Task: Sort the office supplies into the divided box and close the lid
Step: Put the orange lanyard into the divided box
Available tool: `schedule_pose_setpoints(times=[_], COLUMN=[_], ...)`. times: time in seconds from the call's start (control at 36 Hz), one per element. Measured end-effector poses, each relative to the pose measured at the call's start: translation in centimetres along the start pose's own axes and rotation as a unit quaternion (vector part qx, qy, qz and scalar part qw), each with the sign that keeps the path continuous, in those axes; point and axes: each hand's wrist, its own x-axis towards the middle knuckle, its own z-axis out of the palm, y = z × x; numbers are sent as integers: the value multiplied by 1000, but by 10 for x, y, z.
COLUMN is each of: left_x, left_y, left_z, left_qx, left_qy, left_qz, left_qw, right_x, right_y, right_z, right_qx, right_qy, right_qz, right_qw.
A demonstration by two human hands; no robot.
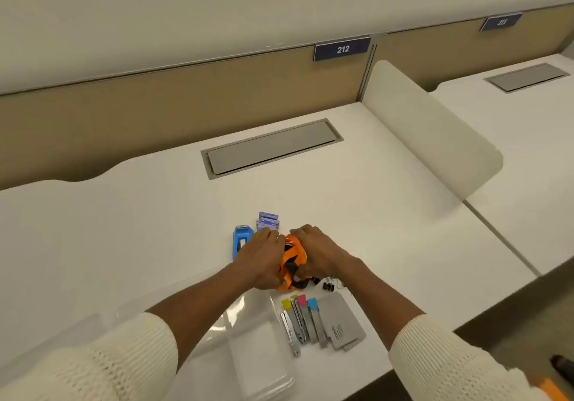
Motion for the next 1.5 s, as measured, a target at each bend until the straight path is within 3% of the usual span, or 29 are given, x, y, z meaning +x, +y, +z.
schedule_pose_setpoints(times=[0.19,0.39,0.56,0.78,1.03,1.28,1.5], left_x=[7,15,15,2,-52,-112,-119], left_y=[12,16,11,5,-4,-15,-16], left_z=[12,14,5,-15,-53,-37,-5], left_qx=[-61,-86,-178,-259,-287,-272,-328], left_qy=[-41,-17,37,127,213,173,124], left_qz=[-80,-91,-127,-132,-133,-232,-289], left_qw=[994,992,975,948,924,918,891], right_x=[12,16,16,6,-13,-23,-19], right_y=[0,-10,-15,-29,-67,-114,-124], right_z=[16,20,13,-15,-32,6,33], right_qx=[-33,-16,43,30,29,1,-59], right_qy=[-27,27,70,122,166,121,75], right_qz=[23,21,39,31,-4,-41,-62], right_qw=[999,999,996,992,986,992,994])
